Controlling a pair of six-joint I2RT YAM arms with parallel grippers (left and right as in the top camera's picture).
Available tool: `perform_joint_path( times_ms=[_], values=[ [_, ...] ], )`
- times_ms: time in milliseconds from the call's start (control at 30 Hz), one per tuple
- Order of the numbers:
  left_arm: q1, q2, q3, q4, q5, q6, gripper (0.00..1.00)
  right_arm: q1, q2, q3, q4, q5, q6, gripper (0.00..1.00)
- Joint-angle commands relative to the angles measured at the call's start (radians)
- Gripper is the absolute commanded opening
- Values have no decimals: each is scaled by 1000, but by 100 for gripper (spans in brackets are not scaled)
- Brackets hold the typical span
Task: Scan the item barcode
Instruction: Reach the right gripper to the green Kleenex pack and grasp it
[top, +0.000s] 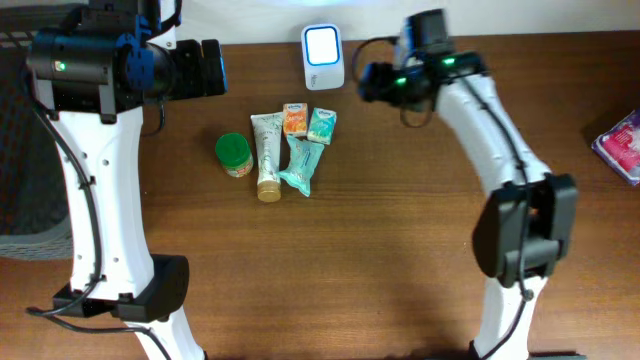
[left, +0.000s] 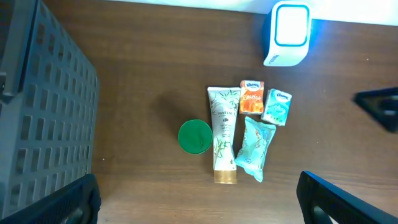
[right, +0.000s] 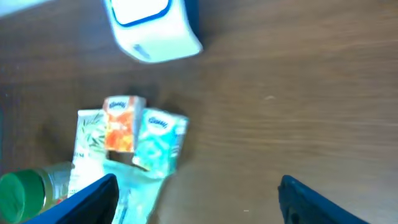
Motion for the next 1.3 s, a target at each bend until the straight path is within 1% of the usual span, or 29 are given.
perform_joint_path(
  times_ms=[0, 33, 167, 267, 333, 367, 400, 433, 467, 500, 600, 700, 733, 800, 900, 1000, 1067, 1100, 1167, 1267],
  values=[
    [1, -13, 8, 0, -3, 16, 99, 85, 108, -1, 83, 78, 157, 77],
    [1, -13, 8, 0, -3, 16, 99, 98, 127, -1, 98, 71, 186, 75],
    [1, -13, 8, 0, -3, 16, 99, 159, 193, -1, 159, 58, 192, 64],
    [1, -13, 8, 0, -3, 16, 99, 195, 230, -1, 170, 165, 193, 61],
    [1, -13, 8, 0, -3, 16, 99, 202, 260, -2, 169, 193, 219, 58],
    [1, -13, 8, 0, -3, 16, 99, 202, 275, -2, 167, 192, 230, 53],
    [1, -13, 8, 0, -3, 16, 99, 202, 283, -3, 163, 192, 229, 46],
    [1, -13, 8, 0, -3, 16, 99, 202, 287, -3, 159, 192, 229, 44],
    [1, -13, 8, 0, -3, 16, 99, 201, 288, -3, 151, 196, 229, 38],
    [1, -13, 8, 0, -3, 16, 99, 200, 287, -2, 140, 219, 229, 28],
    [1, -13, 8, 0, -3, 16, 99, 184, 250, 1, 56, 308, 229, 27],
    [1, -13, 8, 0, -3, 16, 99, 160, 178, 23, -122, 478, 222, 28],
    [1, -13, 8, 0, -3, 16, 99, 153, 153, 28, -173, 522, 200, 30],
    [1, -13, 8, 0, -3, 16, 99, 147, 121, 39, -225, 536, 145, 40],
    [1, -13, 8, 0, -3, 16, 99, 165, 93, 57, -242, 536, 92, 43],
    [1, -13, 8, 0, -3, 16, 99, 201, 95, 55, -234, 536, 84, 45],
    [1, -13, 8, 0, -3, 16, 99, 238, 107, 54, -229, 541, -12, 45],
    [1, -13, 8, 0, -3, 16, 99, 255, 117, 51, -229, 572, -51, 46],
    [1, -13, 8, 0, -3, 16, 99, 285, 145, 34, -228, 675, -57, 49],
    [1, -13, 8, 0, -3, 16, 99, 305, 184, 11, -217, 722, -64, 49]
  ],
)
